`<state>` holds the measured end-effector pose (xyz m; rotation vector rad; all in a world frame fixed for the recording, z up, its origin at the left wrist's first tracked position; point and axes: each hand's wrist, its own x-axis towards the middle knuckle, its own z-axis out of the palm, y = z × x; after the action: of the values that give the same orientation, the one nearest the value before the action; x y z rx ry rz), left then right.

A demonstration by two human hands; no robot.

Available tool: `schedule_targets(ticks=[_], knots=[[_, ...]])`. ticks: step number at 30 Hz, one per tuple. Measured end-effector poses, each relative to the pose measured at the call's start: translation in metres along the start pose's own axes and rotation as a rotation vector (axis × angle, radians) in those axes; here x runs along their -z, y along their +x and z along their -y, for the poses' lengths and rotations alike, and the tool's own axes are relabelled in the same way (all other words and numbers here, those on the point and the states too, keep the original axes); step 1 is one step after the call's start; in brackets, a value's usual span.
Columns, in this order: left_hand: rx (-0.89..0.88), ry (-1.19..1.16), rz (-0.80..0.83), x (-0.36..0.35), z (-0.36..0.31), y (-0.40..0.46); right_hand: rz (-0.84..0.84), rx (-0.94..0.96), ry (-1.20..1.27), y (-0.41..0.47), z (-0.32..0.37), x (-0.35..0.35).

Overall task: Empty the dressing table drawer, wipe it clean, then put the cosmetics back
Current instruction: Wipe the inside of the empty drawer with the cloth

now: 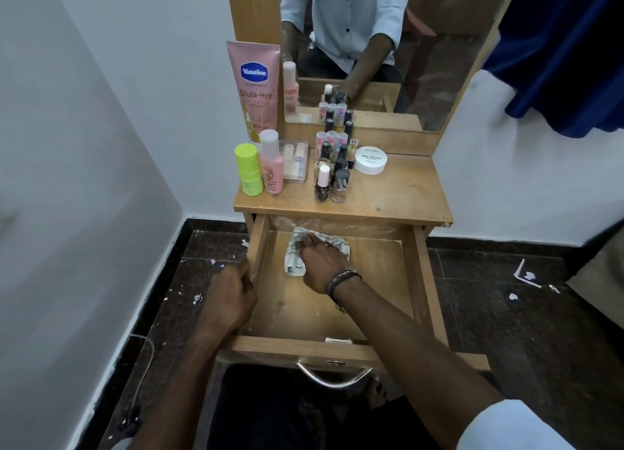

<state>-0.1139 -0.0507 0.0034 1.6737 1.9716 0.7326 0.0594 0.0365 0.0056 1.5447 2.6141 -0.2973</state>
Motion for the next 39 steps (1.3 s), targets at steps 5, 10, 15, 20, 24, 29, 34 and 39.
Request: schedule_targets(ticks=[5, 10, 15, 20, 24, 29, 34, 39], knots=[[0.007, 0.023, -0.005, 0.0, 0.0, 0.002, 0.01, -0.175, -0.022, -0.024, -0.036, 0.007], [0.013, 0.046, 0.001, 0.001, -0.005, 0.0, 0.012, -0.306, -0.02, -0.041, -0.067, 0.02], [-0.003, 0.039, -0.016, 0.002, -0.008, -0.002, -0.019, -0.424, -0.002, -0.049, -0.078, 0.025], [0.001, 0.058, -0.02, 0.001, -0.008, -0.001, -0.033, -0.444, -0.06, -0.05, -0.071, 0.011], [0.021, 0.088, 0.008, 0.001, -0.01, -0.001, 0.024, -0.406, -0.136, -0.051, -0.072, 0.012], [0.033, 0.091, 0.014, 0.0, -0.012, -0.003, 0.13, -0.328, -0.177, -0.065, -0.056, 0.015], [0.049, 0.106, 0.024, 0.003, -0.015, -0.003, 0.326, -0.289, -0.121, -0.083, -0.044, 0.015], [0.064, 0.088, 0.019, 0.006, -0.018, -0.007, 0.572, -0.228, -0.109, -0.08, -0.054, 0.027]])
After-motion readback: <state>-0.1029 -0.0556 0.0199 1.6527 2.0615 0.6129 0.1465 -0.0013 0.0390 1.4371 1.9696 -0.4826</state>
